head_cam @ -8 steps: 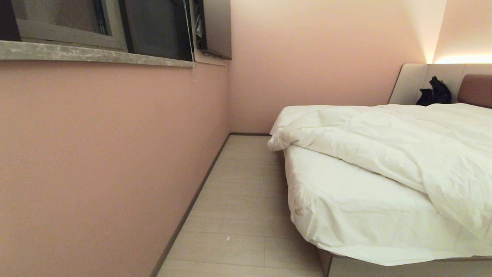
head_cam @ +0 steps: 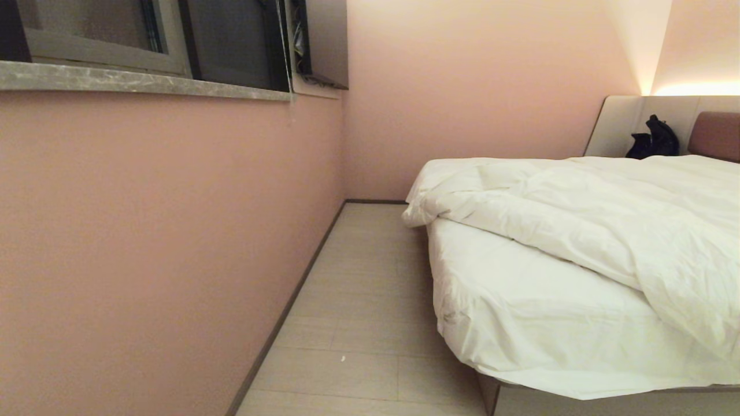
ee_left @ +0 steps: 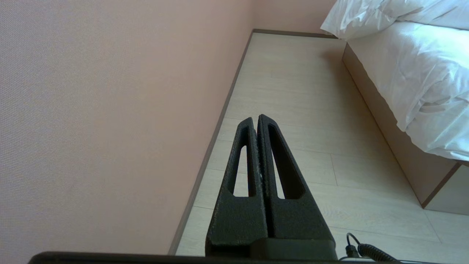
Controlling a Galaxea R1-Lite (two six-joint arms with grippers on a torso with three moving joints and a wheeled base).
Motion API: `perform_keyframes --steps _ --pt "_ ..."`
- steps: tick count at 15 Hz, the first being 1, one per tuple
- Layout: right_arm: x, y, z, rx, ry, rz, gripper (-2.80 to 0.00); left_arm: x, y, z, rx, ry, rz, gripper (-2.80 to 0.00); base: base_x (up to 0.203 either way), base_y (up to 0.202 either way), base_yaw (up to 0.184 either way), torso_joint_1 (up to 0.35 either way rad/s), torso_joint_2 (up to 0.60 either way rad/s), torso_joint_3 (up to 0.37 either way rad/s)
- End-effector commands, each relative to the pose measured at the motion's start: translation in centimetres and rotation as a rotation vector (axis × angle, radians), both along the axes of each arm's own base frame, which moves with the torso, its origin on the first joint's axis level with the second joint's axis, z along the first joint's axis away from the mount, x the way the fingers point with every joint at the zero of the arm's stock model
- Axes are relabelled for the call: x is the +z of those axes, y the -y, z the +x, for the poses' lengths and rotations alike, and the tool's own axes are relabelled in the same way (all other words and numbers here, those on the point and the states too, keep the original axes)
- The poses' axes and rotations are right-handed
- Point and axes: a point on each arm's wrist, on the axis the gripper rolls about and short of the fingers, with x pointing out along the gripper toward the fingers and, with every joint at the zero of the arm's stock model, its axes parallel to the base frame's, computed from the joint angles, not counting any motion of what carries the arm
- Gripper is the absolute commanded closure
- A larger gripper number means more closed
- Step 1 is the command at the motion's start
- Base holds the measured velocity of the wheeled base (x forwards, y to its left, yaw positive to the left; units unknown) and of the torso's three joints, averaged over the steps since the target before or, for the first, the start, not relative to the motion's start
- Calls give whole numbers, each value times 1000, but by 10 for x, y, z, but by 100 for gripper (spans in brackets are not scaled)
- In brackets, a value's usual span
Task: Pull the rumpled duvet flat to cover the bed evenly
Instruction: Hold the folded corner of the quilt
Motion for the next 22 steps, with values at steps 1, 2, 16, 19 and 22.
perform_keyframes --steps 1,2,16,19,22 --pt "0 0 0 0 1 0 0 0 0 0 1 -2 1 0 0 0 0 0 0 0" --pt "0 0 0 0 1 0 0 0 0 0 1 -1 1 0 0 0 0 0 0 0" --pt "0 0 0 0 -1 -2 0 0 0 0 3 -1 0 0 94 0 0 1 1 2" --pt "0 0 0 3 2 -3 0 0 0 0 3 -2 -2 0 194 0 -1 1 0 1" --pt "0 0 0 0 2 -3 0 0 0 0 2 -2 -3 0 195 0 -1 4 1 2"
